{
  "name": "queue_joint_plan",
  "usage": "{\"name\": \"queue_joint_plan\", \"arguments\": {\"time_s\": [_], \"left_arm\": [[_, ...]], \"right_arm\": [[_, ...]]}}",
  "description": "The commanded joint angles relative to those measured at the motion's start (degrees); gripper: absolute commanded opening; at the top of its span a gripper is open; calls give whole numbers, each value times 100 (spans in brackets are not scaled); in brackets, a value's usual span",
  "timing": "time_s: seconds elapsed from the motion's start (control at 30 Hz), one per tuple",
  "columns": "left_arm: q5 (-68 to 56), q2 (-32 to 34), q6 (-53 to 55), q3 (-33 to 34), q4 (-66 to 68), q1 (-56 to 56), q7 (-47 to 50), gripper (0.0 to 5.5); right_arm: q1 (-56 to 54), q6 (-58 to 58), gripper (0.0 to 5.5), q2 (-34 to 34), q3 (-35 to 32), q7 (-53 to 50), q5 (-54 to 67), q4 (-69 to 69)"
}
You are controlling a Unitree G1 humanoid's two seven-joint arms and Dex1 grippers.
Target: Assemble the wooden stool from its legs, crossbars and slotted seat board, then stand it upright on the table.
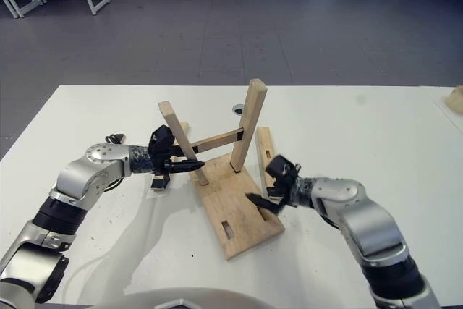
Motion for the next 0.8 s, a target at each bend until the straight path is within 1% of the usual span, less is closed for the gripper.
{"name": "queue_joint_plan", "arguments": {"time_s": [0.03,0.07,0.17,0.23,0.27,0.3,0.37,0.43,0.53,0.63,0.7,0.8], "left_arm": [[834,230,552,-800,380,638,53,206],[802,219,554,-783,372,647,65,206],[788,211,510,-774,374,659,78,206],[830,191,439,-782,405,668,123,206],[835,179,405,-783,402,676,136,206],[835,172,373,-788,388,682,136,206],[853,184,261,-820,344,690,81,206],[811,244,154,-852,264,702,-112,206],[775,306,-175,-878,424,542,-569,206],[925,277,-476,-882,883,195,-828,206],[978,265,-600,-877,1065,73,-874,206],[983,264,-688,-885,1120,79,-884,206]], "right_arm": [[-235,602,460,254,-576,-234,511,-108],[-208,709,447,255,-662,-240,630,-124],[-124,1021,377,185,-859,-214,968,-235],[-91,1072,332,114,-949,-362,914,-115],[-151,1096,306,199,-1025,-574,815,18],[-207,1057,295,299,-1081,-761,724,134],[-397,935,246,566,-1174,-1211,530,504],[-746,647,210,980,-1293,-1742,300,1126],[-1186,157,157,1411,-1451,-2382,-20,1974],[-1477,-286,151,1569,-1607,-2981,-395,2646],[-1623,-458,151,1691,-1550,-3206,-536,2841],[-1671,-42,151,2164,-853,-3069,-239,2017]]}}
